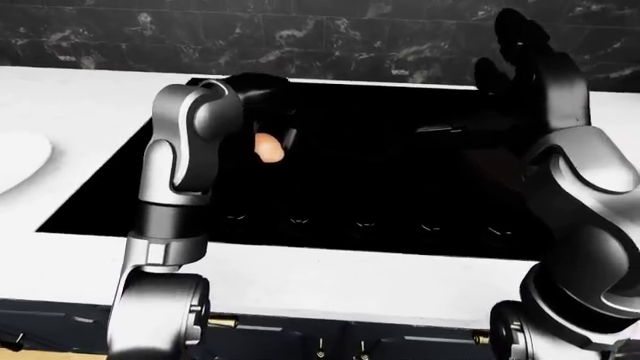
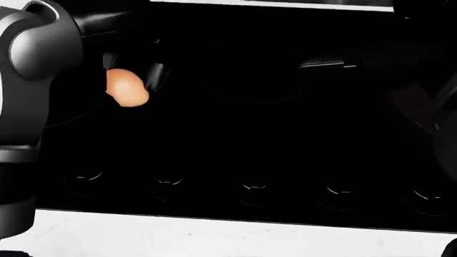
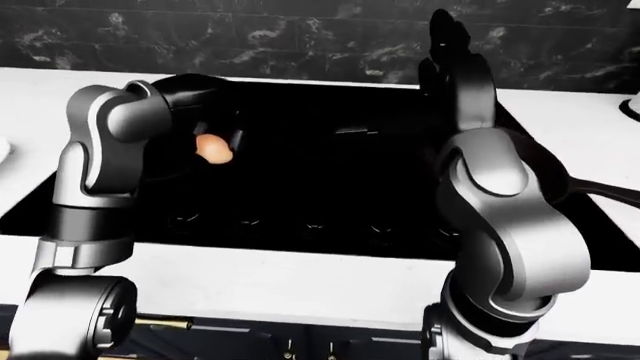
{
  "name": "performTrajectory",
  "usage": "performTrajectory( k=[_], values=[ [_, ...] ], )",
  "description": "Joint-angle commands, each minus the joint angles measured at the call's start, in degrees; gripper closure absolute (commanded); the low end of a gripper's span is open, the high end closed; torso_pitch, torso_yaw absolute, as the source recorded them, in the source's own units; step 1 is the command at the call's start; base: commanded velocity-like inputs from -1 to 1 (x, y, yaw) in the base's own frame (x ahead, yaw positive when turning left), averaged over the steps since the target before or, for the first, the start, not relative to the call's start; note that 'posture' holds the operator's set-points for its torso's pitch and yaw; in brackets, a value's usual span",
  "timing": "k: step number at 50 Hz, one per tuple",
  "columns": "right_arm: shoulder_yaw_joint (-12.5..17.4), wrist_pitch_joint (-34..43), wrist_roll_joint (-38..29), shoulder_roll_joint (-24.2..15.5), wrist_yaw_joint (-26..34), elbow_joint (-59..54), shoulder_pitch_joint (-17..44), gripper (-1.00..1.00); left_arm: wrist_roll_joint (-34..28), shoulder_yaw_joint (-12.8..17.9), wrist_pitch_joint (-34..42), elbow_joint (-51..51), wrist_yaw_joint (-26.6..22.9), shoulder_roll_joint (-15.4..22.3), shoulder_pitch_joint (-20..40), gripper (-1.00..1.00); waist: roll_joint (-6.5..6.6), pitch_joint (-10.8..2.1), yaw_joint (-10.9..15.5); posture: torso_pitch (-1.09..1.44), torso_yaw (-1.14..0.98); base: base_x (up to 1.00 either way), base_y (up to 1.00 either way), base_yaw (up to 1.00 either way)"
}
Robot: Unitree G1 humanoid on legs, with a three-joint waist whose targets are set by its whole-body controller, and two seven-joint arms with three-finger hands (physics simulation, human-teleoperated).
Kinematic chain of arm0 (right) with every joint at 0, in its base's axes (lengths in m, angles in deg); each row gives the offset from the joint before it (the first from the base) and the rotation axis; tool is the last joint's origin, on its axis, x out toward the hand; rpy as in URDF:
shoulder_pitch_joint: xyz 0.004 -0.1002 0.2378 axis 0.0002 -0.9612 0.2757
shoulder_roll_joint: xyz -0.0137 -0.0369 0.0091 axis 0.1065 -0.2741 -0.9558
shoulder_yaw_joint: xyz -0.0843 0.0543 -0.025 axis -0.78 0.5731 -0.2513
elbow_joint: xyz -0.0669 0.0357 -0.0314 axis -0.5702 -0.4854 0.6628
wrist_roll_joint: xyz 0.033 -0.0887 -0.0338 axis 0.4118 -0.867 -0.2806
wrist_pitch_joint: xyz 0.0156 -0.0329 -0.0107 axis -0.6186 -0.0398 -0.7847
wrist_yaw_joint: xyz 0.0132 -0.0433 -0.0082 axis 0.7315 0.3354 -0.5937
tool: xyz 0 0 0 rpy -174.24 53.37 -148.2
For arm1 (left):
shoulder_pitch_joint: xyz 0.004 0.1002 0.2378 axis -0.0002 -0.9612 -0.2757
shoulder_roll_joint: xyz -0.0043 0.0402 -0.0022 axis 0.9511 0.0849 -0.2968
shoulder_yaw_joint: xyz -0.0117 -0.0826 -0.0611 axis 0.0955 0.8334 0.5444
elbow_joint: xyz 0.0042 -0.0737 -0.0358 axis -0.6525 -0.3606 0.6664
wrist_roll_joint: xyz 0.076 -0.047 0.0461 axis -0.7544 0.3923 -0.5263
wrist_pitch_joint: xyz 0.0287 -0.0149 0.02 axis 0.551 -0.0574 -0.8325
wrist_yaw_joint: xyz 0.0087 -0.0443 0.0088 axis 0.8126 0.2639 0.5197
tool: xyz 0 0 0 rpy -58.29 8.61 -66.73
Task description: Pick the egg from the plate and place it in the pan.
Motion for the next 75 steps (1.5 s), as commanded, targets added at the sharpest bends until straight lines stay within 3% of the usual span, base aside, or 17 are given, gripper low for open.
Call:
performTrajectory(
  k=[1, 8, 12, 14, 17, 32, 39, 40, 43, 55, 58, 59, 60, 61, 63, 71, 75],
  values=[
    [1.3, -1.9, -0.8, -0.9, -0.5, 1.0, 1.5, -1.0, 0.7, 0.3, -0.5, 2.6, 1.3, 0.1, 2.7, 1.0, 0.47, -1.84, -0.5, 0.0, 0.0, 0.0, -0.57, 0.0],
    [1.4, -1.6, -0.8, -1.0, -0.5, 1.2, 1.6, -1.0, 0.6, 0.2, -0.6, 2.6, 1.4, -0.1, 2.5, 1.0, -2.92, 0.39, -0.1, 0.0, 0.0, 0.0, -0.57, 0.0],
    [1.3, -1.7, -1.0, -1.2, -0.4, 1.2, 1.5, -1.0, 0.6, 0.3, -0.4, 2.8, 1.4, -0.1, 2.3, 1.0, -10.13, -0.8, -1.3, 0.0, 0.0, 0.0, -0.28, -0.28],
    [1.1, -1.8, -1.2, -1.1, -0.5, 1.1, 1.3, -1.0, 0.7, 0.3, -0.4, 3.0, 1.4, -0.1, 2.2, 1.0, -9.35, -0.62, -0.2, 0.0, 0.0, 0.0, -0.27, -0.28],
    [1.2, -1.9, -1.3, -1.1, -0.4, 1.2, 1.3, -1.0, 0.7, 0.3, -0.3, 3.1, 1.3, 0.0, 2.3, 1.0, -5.32, 0.22, -0.6, 0.0, 0.0, 0.0, -0.29, 0.0],
    [0.9, -2.3, -1.6, -0.6, 0.0, 0.8, 1.3, -1.0, 0.9, 0.4, -0.4, 2.0, 1.8, 0.3, 3.0, 1.0, -6.16, 1.17, -0.9, 0.0, 0.0, 0.0, -0.08, 0.0],
    [0.9, -2.4, -1.6, -0.6, 0.2, 0.7, 1.3, -1.0, 1.0, 0.5, -0.4, 1.7, 1.8, 0.4, 3.5, 1.0, 1.69, 0.17, -0.2, 0.0, 0.0, 0.0, -0.34, 0.0],
    [0.9, -2.3, -1.6, -0.6, 0.1, 0.7, 1.3, -1.0, 1.0, 0.5, -0.1, 1.8, 1.7, 0.4, 3.7, 1.0, 0.2, 0.27, -0.2, 0.0, 0.0, 0.0, -0.34, 0.0],
    [1.1, -2.3, -1.6, -0.6, 0.1, 0.8, 1.3, -1.0, 0.9, 0.4, -0.2, 1.8, 1.8, 0.4, 3.5, 1.0, 1.04, -1.22, -0.8, 0.0, 0.0, 0.0, -0.34, 0.0],
    [1.1, -2.4, -1.4, -0.6, -0.1, 0.8, 1.3, -1.0, 1.0, 0.4, 0.0, 1.9, 2.2, 0.3, 3.4, 1.0, -3.22, 0.13, -0.3, 0.0, 0.0, 0.0, -0.5, 0.0],
    [1.1, -2.5, -1.4, -0.6, -0.1, 0.8, 1.3, -1.0, 0.9, 0.4, 0.0, 1.9, 2.2, 0.3, 3.4, 1.0, -6.61, -0.3, 0.0, 0.0, 0.0, 0.0, -0.57, 0.0],
    [1.1, -2.5, -1.3, -0.6, -0.1, 0.8, 1.4, -1.0, 1.0, 0.4, 0.1, 1.9, 2.2, 0.3, 3.5, 1.0, -9.88, -1.17, 0.0, 0.0, 0.0, 0.0, -0.45, 0.0],
    [1.1, -2.4, -1.3, -0.6, -0.2, 0.9, 1.4, -1.0, 1.0, 0.4, 0.1, 1.9, 2.2, 0.3, 3.5, 1.0, -6.88, -0.34, -0.4, 0.0, 0.0, 0.0, -0.34, 0.0],
    [1.1, -2.3, -1.3, -0.7, -0.2, 0.9, 1.4, -1.0, 1.0, 0.4, 0.1, 2.0, 2.1, 0.3, 3.4, 1.0, -8.17, -0.18, -0.1, 0.0, 0.0, 0.0, -0.31, 0.0],
    [1.1, -2.2, -1.3, -0.6, -0.2, 1.0, 1.4, -1.0, 1.0, 0.5, 0.2, 2.1, 2.0, 0.3, 3.4, 1.0, -7.72, -0.47, -0.6, 0.0, 0.0, 0.0, -0.23, 0.0],
    [1.0, -2.4, -1.3, -0.6, -0.3, 0.9, 1.3, -1.0, 1.1, 0.5, 0.0, 2.0, 2.2, 0.5, 3.3, 1.0, -3.76, 0.77, -0.3, 0.0, 0.0, 0.0, -0.32, 0.0],
    [0.8, -2.9, -1.5, -0.6, -0.2, 0.9, 1.1, -1.0, 1.2, 0.6, 0.0, 1.4, 2.3, 0.7, 4.0, 1.0, -5.44, 1.4, -1.0, 0.0, 0.0, 0.0, 0.0, 0.0]
  ],
)
